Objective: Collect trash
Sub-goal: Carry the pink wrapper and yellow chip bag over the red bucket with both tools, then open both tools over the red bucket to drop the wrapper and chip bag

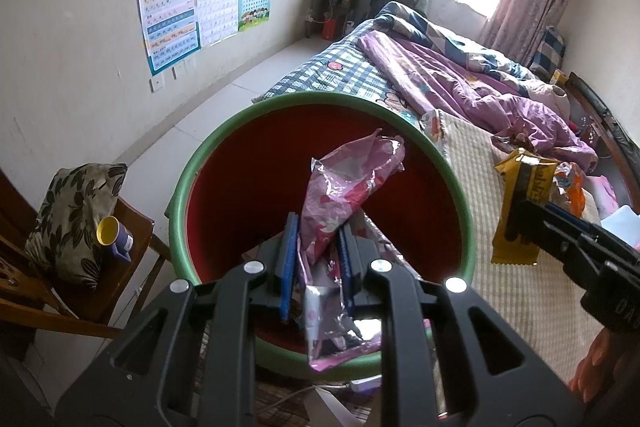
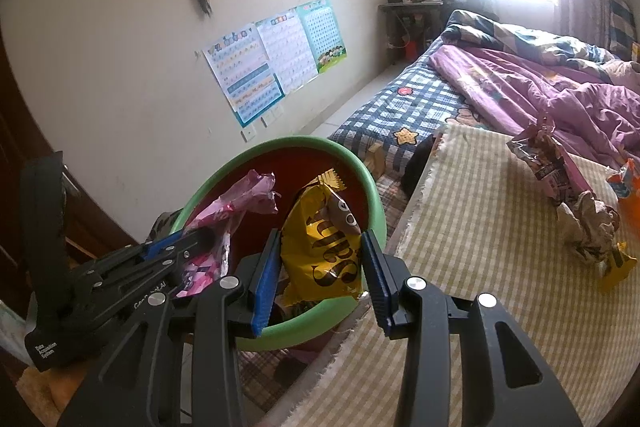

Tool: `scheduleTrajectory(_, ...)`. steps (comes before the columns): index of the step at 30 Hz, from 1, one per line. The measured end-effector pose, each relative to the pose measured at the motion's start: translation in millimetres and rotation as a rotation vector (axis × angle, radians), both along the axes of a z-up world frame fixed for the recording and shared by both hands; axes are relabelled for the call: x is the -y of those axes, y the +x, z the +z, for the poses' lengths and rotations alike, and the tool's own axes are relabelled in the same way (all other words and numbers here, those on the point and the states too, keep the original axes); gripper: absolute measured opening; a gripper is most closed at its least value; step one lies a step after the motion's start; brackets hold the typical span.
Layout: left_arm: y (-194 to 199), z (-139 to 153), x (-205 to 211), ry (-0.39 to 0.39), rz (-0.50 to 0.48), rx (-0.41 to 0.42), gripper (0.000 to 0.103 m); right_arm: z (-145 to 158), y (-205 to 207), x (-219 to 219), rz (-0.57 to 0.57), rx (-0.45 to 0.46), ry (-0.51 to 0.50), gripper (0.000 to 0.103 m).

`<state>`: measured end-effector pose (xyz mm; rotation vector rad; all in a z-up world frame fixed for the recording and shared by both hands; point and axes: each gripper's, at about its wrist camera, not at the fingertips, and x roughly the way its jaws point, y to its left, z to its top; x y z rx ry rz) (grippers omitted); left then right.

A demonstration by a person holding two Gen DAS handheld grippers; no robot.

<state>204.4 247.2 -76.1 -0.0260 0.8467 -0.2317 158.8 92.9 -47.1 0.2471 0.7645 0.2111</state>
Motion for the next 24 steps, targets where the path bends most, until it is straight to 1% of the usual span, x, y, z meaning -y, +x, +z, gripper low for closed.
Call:
scheduleTrajectory(8, 9, -8, -1, 0.008, 0.002, -0.011, 0.018, -5, 8, -5, 0.014, -0.005, 0.001, 0.040)
scheduleTrajectory(12, 12, -12, 1, 0.017, 0.004, -0.023, 0.018, -7, 12, -6, 0.020, -0.012, 0.021, 0.041)
scheduleTrajectory(14, 13, -14, 0, 0.022, 0.014, -0.023, 0.019, -9, 14, -5, 0.026, -0.016, 0.032, 0.044)
scheduleTrajectory(15, 13, -15, -1, 0.018, 0.020, -0.025, 0.026, -10, 14, -4, 0.020, -0.015, 0.037, 0.051)
scheduleTrajectory(16, 14, -14, -2, 0.014, 0.028, -0.026, 0.035, -10, 14, -3, 0.016, -0.012, 0.042, 0.055)
scheduleTrajectory(18, 13, -15, -4, 0.001, 0.047, -0.023, 0.043, -10, 13, 1, 0.010, -0.013, 0.052, 0.055)
scheduleTrajectory(21, 10, -15, -3, -0.006, 0.053, -0.033, 0.045, -9, 6, 12, -0.012, -0.012, 0.062, 0.057)
scheduleTrajectory(23, 7, -13, 0, -0.011, 0.048, -0.034, 0.050, -8, 2, 20, -0.031, -0.010, 0.070, 0.059)
scheduleTrajectory(24, 2, -11, 4, -0.012, 0.045, -0.025, 0.056, -8, -3, 29, -0.048, -0.011, 0.078, 0.059)
